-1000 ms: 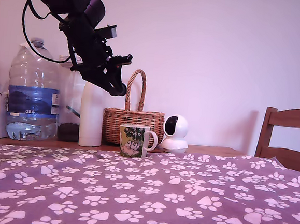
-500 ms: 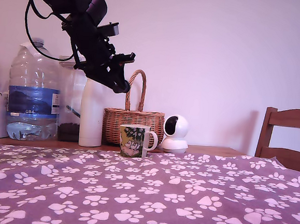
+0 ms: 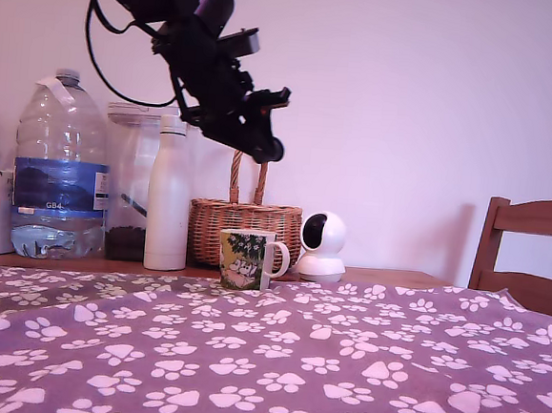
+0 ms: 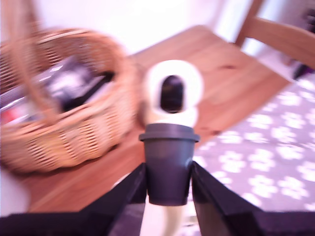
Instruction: Pick up the coffee capsules from the table one by one and drop them inside the nearest coffee cup
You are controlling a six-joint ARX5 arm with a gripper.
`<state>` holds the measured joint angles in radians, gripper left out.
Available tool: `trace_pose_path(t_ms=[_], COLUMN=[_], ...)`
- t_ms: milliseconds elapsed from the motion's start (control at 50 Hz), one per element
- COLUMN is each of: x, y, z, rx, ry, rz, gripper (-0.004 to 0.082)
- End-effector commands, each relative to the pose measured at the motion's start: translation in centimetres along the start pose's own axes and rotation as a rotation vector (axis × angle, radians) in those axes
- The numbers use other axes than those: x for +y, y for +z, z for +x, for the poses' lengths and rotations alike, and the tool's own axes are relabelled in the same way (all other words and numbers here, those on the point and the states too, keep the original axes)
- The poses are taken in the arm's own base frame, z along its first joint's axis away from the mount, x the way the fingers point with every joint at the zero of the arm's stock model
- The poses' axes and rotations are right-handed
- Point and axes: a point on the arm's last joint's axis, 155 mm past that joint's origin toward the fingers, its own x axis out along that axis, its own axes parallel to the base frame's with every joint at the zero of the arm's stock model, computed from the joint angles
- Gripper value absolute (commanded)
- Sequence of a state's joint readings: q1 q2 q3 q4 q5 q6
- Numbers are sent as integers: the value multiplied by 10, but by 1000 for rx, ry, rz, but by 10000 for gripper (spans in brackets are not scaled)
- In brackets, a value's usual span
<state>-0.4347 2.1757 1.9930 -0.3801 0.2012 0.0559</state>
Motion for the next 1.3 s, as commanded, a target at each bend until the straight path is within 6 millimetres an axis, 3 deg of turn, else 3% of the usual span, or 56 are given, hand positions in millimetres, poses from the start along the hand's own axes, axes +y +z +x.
trace_pose_path(t_ms=[0, 260, 680, 880, 1280], x=[3, 4, 11, 24, 39], y=[-9, -33, -48, -68, -85], z=[4, 17, 42, 50, 45], rx=[16, 93, 218, 282, 342], ry=[1, -2, 5, 29, 58], rz=[-1, -16, -38, -38, -47], gripper=[198, 198, 198, 198, 198])
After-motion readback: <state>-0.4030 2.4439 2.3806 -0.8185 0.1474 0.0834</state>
